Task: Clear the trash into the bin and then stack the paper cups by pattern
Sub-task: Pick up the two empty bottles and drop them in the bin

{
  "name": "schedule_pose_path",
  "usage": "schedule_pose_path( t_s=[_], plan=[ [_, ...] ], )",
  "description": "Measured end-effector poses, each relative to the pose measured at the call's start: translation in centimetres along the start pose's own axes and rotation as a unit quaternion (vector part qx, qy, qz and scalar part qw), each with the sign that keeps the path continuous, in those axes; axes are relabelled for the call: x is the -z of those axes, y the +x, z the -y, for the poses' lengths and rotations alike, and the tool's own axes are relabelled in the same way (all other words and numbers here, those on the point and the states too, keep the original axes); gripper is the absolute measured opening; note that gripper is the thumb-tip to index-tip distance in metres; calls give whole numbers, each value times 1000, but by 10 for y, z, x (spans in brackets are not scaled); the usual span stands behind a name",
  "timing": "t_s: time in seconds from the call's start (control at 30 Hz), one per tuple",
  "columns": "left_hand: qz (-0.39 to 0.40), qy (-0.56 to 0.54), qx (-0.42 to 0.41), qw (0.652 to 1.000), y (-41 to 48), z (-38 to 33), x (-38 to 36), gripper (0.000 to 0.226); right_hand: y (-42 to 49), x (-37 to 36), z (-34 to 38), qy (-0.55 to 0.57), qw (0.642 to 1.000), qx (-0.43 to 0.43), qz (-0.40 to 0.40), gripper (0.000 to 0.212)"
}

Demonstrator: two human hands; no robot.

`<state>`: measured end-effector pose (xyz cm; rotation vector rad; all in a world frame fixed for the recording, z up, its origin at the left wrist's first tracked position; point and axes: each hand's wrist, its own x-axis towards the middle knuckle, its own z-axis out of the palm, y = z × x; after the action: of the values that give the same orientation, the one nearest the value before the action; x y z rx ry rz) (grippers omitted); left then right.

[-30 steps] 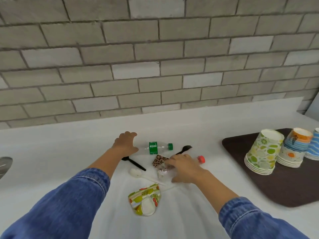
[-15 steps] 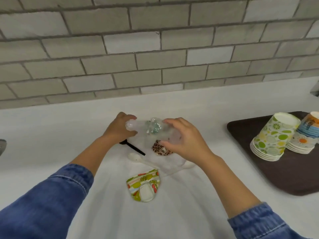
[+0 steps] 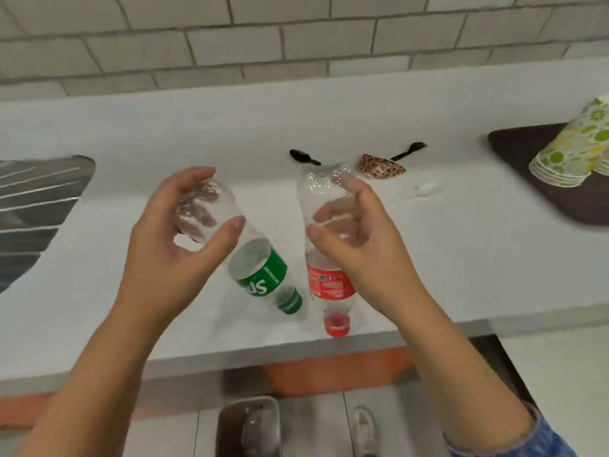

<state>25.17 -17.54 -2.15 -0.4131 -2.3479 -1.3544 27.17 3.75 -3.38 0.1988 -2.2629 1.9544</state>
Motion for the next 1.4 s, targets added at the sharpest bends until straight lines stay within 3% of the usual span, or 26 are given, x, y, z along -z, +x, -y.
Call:
schedule_pose_path(
  t_s=[0.17, 0.27, 0.4, 0.5, 0.63, 0.97, 1.1, 1.17, 1.3, 1.4],
  plan=[
    [121, 92, -3, 988, -98, 44, 34, 51, -84, -81, -37, -10, 998, -62, 26, 58],
    [218, 154, 20, 963, -154, 92, 37, 55, -126, -120, -77, -20, 989, -133, 59, 59],
    [293, 226, 68, 927, -234, 174, 19, 53, -167, -162, -170, -77, 968, -226, 71, 60],
    [308, 225, 174, 908, -291, 244, -11, 44, -189, -194, -252, -88, 946, -305, 65, 60],
    [317, 218, 306, 871, -346, 331, -59, 48, -213, -235, -360, -121, 934, -330, 59, 58],
    [380, 272, 296, 833, -417, 466, -146, 53, -249, -276, -537, -156, 913, -373, 64, 63],
    [381, 276, 275, 839, -424, 482, -157, 67, -247, -278, -555, -169, 906, -371, 116, 94],
    [365, 267, 261, 853, -419, 474, -155, 68, -242, -272, -544, -195, 910, -343, 123, 94],
    [271, 220, 214, 912, -391, 420, -132, 48, -233, -250, -484, -211, 936, -272, 75, 69],
    [146, 180, 111, 967, -357, 351, -105, 22, -222, -227, -417, -183, 966, -179, -18, 42]
  ],
)
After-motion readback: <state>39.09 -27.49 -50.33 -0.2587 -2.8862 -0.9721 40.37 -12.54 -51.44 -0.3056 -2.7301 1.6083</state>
